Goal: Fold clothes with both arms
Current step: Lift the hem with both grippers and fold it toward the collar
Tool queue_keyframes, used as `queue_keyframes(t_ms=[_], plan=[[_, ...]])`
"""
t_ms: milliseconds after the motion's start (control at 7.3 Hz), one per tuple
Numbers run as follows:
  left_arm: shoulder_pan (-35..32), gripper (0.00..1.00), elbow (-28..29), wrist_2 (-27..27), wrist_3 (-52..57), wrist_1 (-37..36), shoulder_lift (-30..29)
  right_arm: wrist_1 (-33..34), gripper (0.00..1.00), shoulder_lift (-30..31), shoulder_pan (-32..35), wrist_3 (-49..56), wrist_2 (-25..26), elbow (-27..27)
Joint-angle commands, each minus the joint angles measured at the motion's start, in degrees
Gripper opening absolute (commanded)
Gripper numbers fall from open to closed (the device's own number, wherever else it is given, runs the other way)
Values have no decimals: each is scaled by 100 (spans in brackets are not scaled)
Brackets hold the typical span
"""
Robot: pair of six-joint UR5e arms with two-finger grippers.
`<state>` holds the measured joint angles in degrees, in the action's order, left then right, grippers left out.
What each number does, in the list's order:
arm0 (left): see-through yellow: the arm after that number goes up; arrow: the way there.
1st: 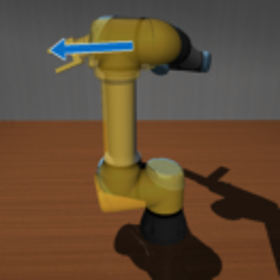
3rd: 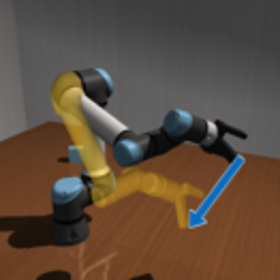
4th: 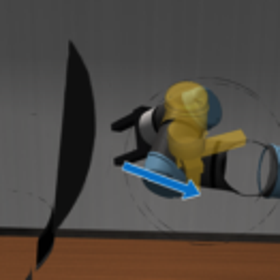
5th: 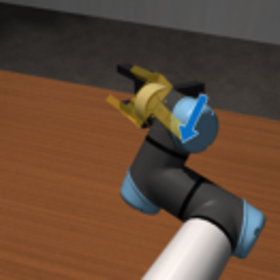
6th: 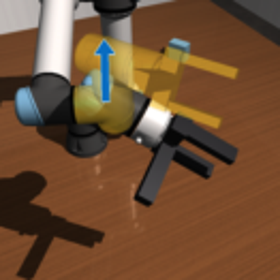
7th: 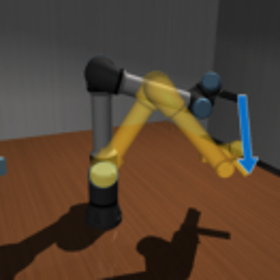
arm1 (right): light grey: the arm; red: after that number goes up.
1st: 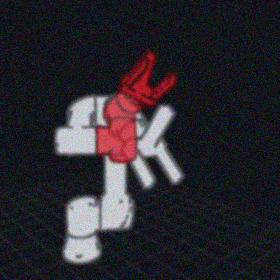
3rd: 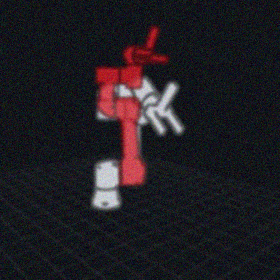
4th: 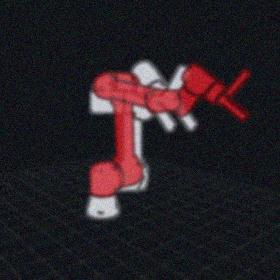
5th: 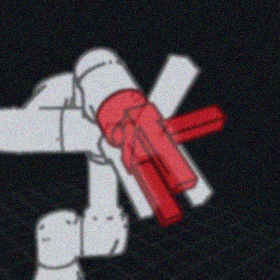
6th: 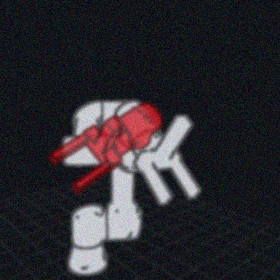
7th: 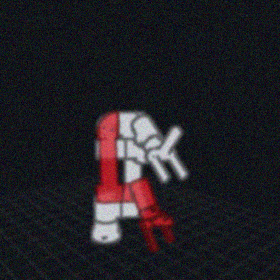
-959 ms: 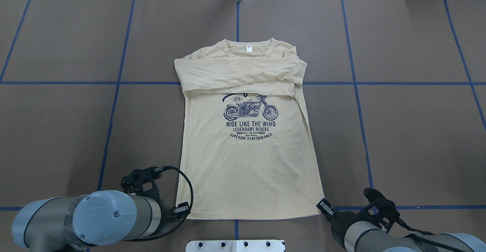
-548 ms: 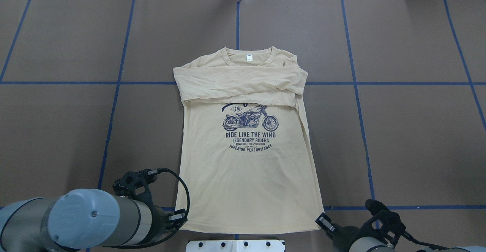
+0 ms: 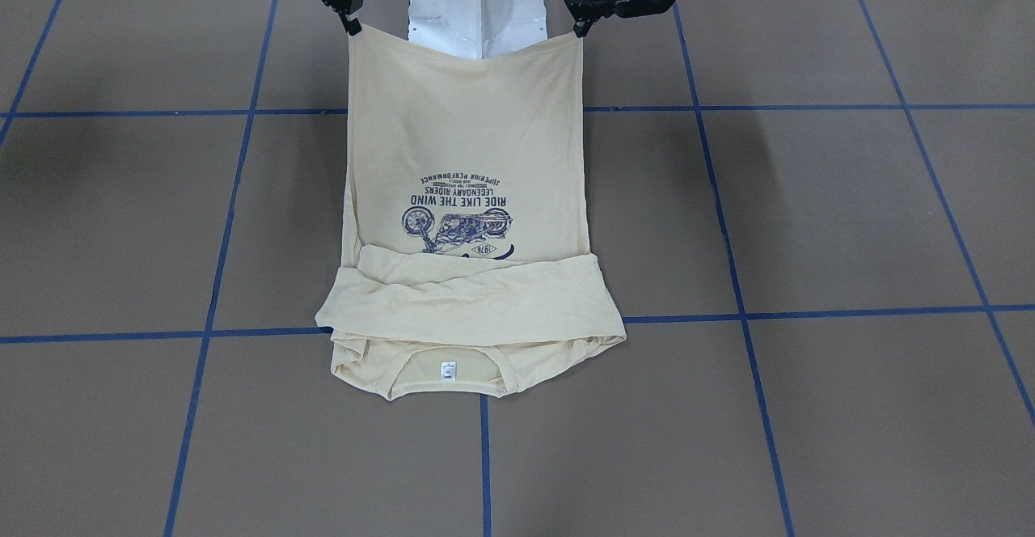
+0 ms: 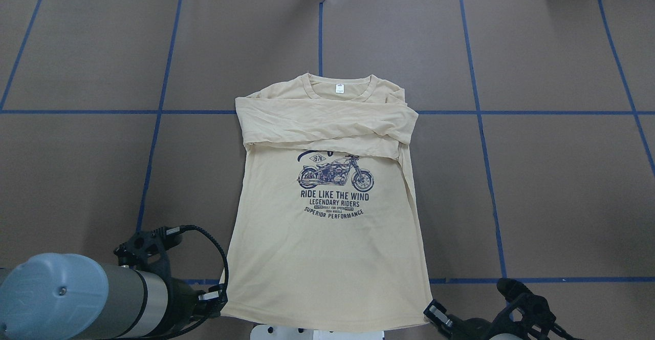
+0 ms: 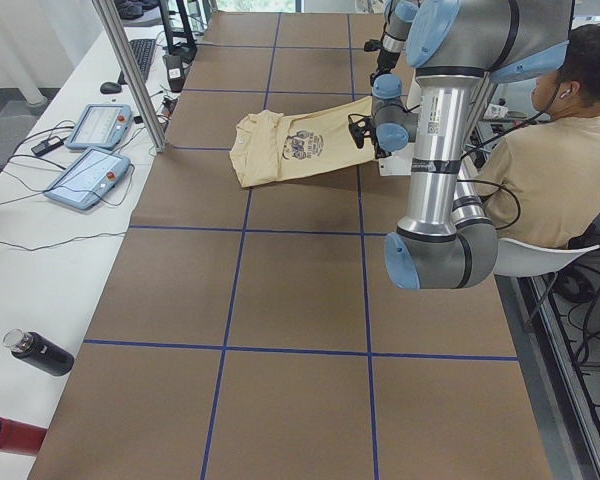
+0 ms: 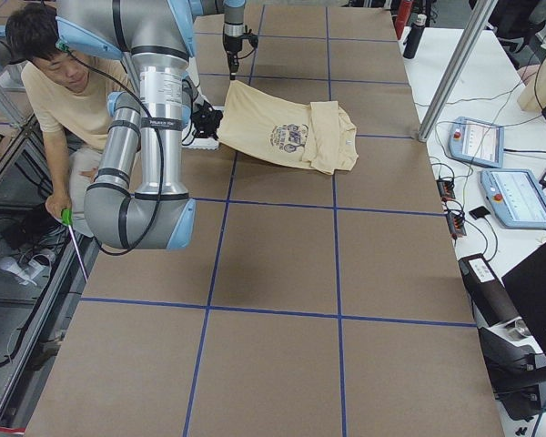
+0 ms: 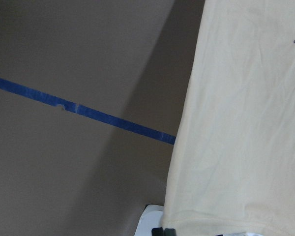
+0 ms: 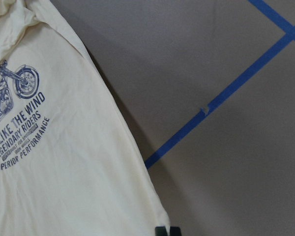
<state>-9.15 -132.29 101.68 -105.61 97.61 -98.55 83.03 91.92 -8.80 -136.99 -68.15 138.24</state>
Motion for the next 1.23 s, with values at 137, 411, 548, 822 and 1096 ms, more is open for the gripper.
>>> queue_keyframes(t_ms=[137,411,548,822,1096], plan=[[-988,0,132,463,943,13,-357,82,0,-270,1514,460,-1333,-7],[-1867,0,1033,991,2160,-4,-1012,309,0,-1075,2510,1336,-1946,-601],[-2314,0,1639,1246,2298,4,-1356,458,0,-1472,3019,1724,-2278,-971],[-2720,0,2170,1266,2396,109,-1710,460,0,-2009,4031,2628,-2939,-1700],[-3223,0,2373,1284,3105,161,-1738,407,0,-2650,4665,3193,-3045,-2815]])
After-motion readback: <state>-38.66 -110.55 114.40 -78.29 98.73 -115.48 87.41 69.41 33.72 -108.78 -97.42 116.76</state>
